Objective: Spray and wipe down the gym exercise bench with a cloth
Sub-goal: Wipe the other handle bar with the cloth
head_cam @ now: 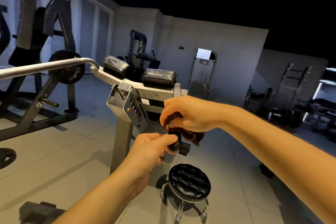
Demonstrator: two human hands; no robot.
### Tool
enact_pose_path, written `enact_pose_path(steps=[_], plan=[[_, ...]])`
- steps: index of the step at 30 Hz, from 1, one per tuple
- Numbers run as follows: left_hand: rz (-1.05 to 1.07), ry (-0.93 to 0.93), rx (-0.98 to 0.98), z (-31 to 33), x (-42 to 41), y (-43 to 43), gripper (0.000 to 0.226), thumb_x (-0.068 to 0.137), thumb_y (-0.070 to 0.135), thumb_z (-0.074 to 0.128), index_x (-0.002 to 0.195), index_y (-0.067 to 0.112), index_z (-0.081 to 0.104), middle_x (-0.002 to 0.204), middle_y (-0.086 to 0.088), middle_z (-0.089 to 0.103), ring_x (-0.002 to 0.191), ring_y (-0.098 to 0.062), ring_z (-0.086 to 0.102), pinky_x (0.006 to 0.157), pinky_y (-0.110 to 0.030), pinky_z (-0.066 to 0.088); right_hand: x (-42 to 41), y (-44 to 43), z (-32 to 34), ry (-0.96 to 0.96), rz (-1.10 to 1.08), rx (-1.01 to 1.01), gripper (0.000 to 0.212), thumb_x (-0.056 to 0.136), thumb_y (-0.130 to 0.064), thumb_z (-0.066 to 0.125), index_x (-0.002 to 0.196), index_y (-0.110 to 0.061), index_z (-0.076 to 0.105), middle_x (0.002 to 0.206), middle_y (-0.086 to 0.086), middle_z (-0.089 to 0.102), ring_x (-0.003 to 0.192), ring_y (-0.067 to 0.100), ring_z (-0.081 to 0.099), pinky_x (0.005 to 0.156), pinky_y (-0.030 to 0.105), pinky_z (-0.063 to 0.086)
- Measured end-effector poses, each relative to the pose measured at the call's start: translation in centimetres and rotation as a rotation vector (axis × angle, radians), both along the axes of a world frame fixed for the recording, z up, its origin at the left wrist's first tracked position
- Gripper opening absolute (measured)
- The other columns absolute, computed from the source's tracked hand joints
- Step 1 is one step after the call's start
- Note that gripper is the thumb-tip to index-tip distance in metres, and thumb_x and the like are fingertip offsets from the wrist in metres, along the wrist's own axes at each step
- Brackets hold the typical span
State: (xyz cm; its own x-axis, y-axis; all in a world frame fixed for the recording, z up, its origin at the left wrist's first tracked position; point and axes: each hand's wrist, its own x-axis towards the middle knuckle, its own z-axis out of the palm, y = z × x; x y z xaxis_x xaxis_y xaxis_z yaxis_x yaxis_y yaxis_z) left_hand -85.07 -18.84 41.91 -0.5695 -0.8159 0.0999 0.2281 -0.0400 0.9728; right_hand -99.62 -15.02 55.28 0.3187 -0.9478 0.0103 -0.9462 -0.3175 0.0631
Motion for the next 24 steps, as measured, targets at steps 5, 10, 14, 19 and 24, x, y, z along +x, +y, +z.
enact_pose_path(steps=[5, 10, 14, 19, 24], plan=[[-0.033, 0.009, -0.009, -0.3, 0.0, -0.1, 0.022, 0.089, 0.03, 0.074, 0.073, 0.017, 0.081, 0.063, 0.003, 0.06, 0.062, -0.01, 0.041, 0.06, -0.026, 0.032, -5.8, -6.9, 2.4, -0.023, -0.165, -0.239, 0.017, 0.1, -0.014, 0.062, 0.111, -0.016, 0.075, 0.096, -0.016, 0.058, 0.095, 0.008, 0.055, 0.094, 0.03, 0.049], [-0.025, 0.0, -0.008, 0.0, -0.1, -0.5, 0.019, 0.088, 0.029, 0.074, 0.078, 0.015, 0.082, 0.061, 0.005, 0.059, 0.059, -0.009, 0.044, 0.059, -0.025, 0.034, -9.0, -12.7, 2.1, -0.268, -0.361, -0.407, 0.018, 0.1, -0.009, 0.061, 0.107, -0.01, 0.077, 0.099, -0.002, 0.068, 0.096, 0.019, 0.064, 0.098, 0.044, 0.055], [-0.019, 0.012, -0.02, -0.2, 0.0, -0.4, 0.025, 0.085, 0.032, 0.078, 0.078, 0.009, 0.08, 0.066, -0.002, 0.063, 0.059, -0.01, 0.043, 0.061, -0.027, 0.033, -7.8, -8.5, -0.2, -0.445, -0.293, -0.44, 0.015, 0.097, -0.012, 0.065, 0.1, -0.017, 0.079, 0.094, -0.01, 0.072, 0.088, 0.001, 0.064, 0.084, 0.019, 0.051], [-0.014, 0.019, -0.042, -0.2, -0.2, -0.3, 0.039, 0.068, 0.044, 0.076, 0.08, 0.007, 0.078, 0.066, -0.002, 0.06, 0.061, -0.012, 0.042, 0.061, -0.029, 0.033, -2.4, 0.2, -3.4, -0.35, -0.079, -0.334, 0.01, 0.097, -0.029, 0.068, 0.103, -0.028, 0.075, 0.1, -0.013, 0.065, 0.097, 0.004, 0.06, 0.084, 0.016, 0.05], [-0.027, 0.008, -0.032, -0.2, 0.0, -0.4, 0.02, 0.085, 0.034, 0.076, 0.078, 0.016, 0.081, 0.064, 0.002, 0.063, 0.064, -0.012, 0.045, 0.066, -0.03, 0.036, -4.1, -3.9, -0.8, -0.17, -0.098, -0.35, 0.011, 0.097, -0.029, 0.068, 0.105, -0.027, 0.075, 0.101, -0.008, 0.063, 0.097, 0.011, 0.058, 0.089, 0.029, 0.05]])
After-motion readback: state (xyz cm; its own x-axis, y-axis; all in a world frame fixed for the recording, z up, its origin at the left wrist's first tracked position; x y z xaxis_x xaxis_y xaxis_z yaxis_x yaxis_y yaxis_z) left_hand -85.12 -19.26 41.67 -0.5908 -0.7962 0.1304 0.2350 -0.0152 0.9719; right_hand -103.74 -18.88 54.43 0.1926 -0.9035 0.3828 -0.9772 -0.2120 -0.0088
